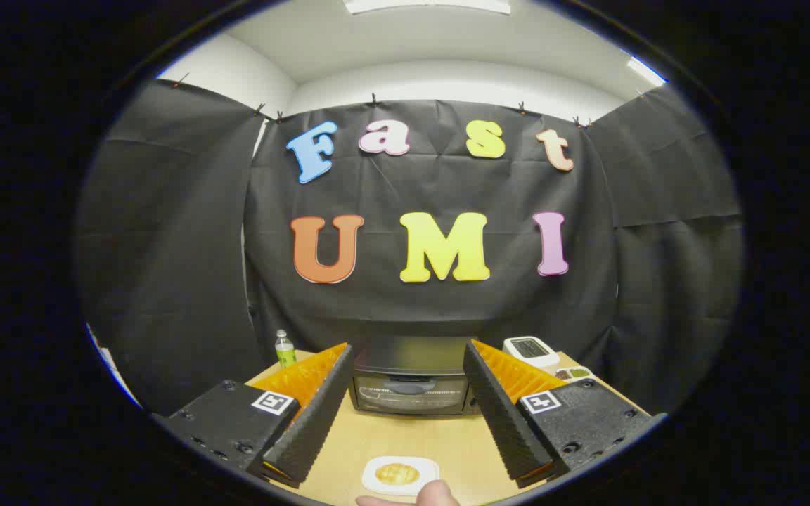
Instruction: Open the toaster oven, put the food inside, and close the toaster oven door.
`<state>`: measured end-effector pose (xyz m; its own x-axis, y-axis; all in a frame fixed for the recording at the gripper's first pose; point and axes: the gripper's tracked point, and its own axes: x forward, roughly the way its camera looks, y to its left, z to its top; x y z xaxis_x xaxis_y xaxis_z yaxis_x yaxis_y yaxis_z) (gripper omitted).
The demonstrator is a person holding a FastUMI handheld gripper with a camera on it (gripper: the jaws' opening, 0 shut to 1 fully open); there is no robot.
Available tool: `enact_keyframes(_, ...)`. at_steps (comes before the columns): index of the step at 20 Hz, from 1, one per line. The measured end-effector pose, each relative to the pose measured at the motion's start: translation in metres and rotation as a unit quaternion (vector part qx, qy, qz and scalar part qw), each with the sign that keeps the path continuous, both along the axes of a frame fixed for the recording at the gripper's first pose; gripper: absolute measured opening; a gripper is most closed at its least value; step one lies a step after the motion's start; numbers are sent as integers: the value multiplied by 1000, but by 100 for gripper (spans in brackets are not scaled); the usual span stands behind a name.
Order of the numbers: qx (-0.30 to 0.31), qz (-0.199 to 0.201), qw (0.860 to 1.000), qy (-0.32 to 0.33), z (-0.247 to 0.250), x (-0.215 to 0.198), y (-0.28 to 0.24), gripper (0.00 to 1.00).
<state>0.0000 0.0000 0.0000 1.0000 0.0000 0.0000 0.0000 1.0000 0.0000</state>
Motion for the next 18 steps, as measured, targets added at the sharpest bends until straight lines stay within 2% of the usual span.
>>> enact_keyframes(14,-1,-5,1000,-4,-4,-4,-6,100)
enact_keyframes(18,-28,-14,999,-12,-5,6,-5,100)
